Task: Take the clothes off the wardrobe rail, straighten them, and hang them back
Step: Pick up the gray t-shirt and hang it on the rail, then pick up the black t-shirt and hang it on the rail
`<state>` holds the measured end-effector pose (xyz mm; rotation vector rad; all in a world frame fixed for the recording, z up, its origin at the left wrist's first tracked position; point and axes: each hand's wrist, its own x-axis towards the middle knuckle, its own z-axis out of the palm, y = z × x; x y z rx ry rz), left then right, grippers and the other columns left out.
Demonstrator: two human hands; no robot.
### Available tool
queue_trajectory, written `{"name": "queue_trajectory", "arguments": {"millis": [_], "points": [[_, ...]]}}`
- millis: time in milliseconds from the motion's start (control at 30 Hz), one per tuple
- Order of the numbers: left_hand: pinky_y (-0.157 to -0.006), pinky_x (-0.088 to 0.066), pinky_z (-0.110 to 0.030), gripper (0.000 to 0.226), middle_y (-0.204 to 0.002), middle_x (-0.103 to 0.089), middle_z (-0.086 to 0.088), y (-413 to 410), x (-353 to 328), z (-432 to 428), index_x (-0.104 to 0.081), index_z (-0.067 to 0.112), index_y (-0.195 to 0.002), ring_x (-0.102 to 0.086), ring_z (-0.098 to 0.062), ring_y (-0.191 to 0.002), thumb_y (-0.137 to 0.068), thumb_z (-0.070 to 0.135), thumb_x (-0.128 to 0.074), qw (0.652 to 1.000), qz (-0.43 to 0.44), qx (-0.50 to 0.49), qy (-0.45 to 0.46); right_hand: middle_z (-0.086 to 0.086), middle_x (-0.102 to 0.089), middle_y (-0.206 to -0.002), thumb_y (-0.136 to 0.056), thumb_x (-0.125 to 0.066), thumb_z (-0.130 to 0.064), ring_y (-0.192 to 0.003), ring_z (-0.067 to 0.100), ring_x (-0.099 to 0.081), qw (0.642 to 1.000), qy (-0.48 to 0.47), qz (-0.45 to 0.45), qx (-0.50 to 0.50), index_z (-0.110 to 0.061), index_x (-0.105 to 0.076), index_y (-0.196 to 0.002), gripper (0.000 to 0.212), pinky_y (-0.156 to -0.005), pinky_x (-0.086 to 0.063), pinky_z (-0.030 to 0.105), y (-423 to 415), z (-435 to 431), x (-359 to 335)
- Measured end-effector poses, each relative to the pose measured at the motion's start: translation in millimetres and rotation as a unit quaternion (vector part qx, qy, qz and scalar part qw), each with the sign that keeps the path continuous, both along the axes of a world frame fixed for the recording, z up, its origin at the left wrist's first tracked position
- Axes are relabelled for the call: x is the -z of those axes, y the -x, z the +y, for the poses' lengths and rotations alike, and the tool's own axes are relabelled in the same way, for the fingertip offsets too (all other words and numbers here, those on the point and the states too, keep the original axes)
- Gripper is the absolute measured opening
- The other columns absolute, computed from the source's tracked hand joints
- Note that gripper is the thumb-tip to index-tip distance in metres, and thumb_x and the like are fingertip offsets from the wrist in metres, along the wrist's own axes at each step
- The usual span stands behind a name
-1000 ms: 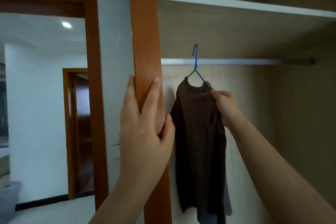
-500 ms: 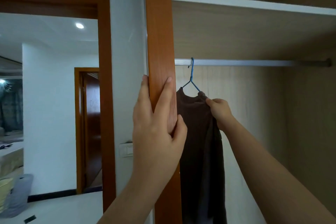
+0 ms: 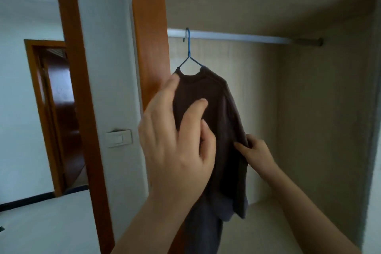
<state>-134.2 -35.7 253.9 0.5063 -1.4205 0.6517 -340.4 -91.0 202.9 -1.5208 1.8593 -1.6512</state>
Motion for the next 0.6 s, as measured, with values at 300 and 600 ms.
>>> {"name": "queue_trajectory", "arguments": {"millis": [300, 600], "points": [[-0.076, -0.049, -0.03, 0.014, -0.101, -0.062, -0.002, 64, 117, 20, -0.062, 0.012, -0.091, -0.058, -0.013, -0.092, -0.083, 0.017, -0.05, 0.903, -0.205, 0.274, -0.259, -0.002, -0.059, -0.062, -0.084, -0.061, -0.005, -0.056, 0.003, -0.055, 0.983, -0.121, -0.032, 0.134, -0.019, -0.057, -0.065, 0.024, -0.06, -0.042, 0.017, 39, 143, 131], [-0.073, -0.045, -0.028, 0.021, -0.106, -0.064, -0.004, 55, 282, 46, -0.062, 0.011, -0.107, -0.06, -0.02, -0.095, -0.088, 0.013, -0.054, 0.683, -0.385, 0.297, -0.545, -0.01, -0.057, -0.074, -0.088, -0.057, -0.023, -0.075, 0.015, -0.057, 0.874, -0.363, -0.136, 0.293, -0.025, -0.057, -0.084, 0.005, -0.062, -0.039, 0.023, -4, 335, 290]]}}
